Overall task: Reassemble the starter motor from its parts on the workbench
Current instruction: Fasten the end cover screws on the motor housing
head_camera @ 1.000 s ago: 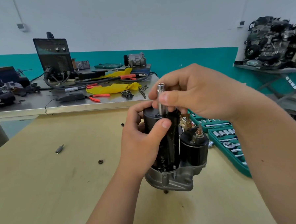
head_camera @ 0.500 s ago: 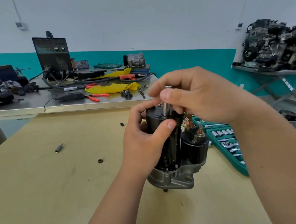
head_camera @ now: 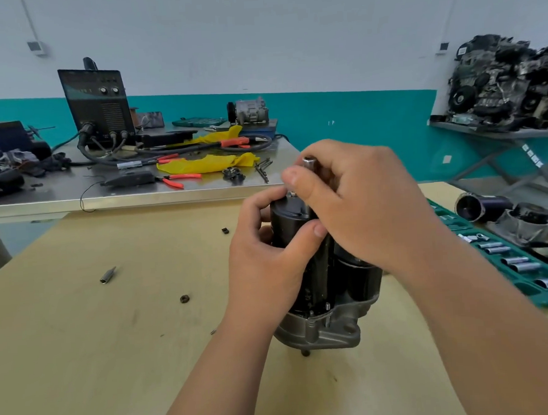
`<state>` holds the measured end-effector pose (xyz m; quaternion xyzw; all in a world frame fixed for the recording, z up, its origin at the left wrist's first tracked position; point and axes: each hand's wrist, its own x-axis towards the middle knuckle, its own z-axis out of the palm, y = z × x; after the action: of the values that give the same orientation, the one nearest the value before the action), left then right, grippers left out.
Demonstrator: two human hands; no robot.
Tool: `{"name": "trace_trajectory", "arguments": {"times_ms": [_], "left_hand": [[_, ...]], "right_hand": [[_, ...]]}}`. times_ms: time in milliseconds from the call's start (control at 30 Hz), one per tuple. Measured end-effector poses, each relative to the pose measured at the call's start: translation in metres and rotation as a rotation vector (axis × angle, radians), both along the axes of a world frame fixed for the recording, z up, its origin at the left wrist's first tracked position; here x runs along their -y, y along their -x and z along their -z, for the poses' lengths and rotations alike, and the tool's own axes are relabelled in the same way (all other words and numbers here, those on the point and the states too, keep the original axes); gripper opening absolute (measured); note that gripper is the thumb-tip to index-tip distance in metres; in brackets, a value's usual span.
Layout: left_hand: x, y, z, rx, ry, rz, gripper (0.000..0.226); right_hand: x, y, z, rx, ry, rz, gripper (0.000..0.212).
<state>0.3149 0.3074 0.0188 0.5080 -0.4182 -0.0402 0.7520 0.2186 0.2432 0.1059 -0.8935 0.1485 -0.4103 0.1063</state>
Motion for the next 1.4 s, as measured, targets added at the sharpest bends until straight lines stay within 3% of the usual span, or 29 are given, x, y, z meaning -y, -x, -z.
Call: {"name": "trace_trajectory", "arguments": {"times_ms": [133,233,400,567,733,933,1133,1400], "left_hand": [[-0.002,-0.003,-0.001,-0.014,0.006,0.025,0.047],[-0.002,-0.001,-0.002,-0.006,0.020,0.026,0.046],[-0.002,0.000,0.000,-0.004,0.031,0.036,0.043],[-0.003,-0.002,-0.001,-0.016,0.034,0.053,0.042],[-0.007,0.002,0.000,0.007,0.043,0.147,0.052],[-0.003,0.008,0.001,0.016,0.001,0.179,0.052],[-0.005,0.004,0.000,-0.002,0.018,0.165,0.046],[-0.004,0.009,0.000,0.007,0.009,0.207,0.056]], "right_hand": [[0.010,0.010,-0.021,-0.215,-0.137,-0.240,0.015],[0.008,0.006,-0.016,-0.108,-0.178,-0.204,0.009],[0.000,0.000,-0.002,0.044,-0.090,-0.018,0.018],[0.024,0.001,-0.031,0.045,-0.393,-0.387,0.018],[0.042,-0.020,-0.029,-0.264,-0.310,-0.336,0.023],[0.053,-0.005,-0.030,-0.165,-0.461,-0.483,0.018],[0.055,0.004,-0.027,-0.262,-0.363,-0.476,0.017],[0.053,0.006,-0.032,-0.287,-0.406,-0.505,0.023]]}}
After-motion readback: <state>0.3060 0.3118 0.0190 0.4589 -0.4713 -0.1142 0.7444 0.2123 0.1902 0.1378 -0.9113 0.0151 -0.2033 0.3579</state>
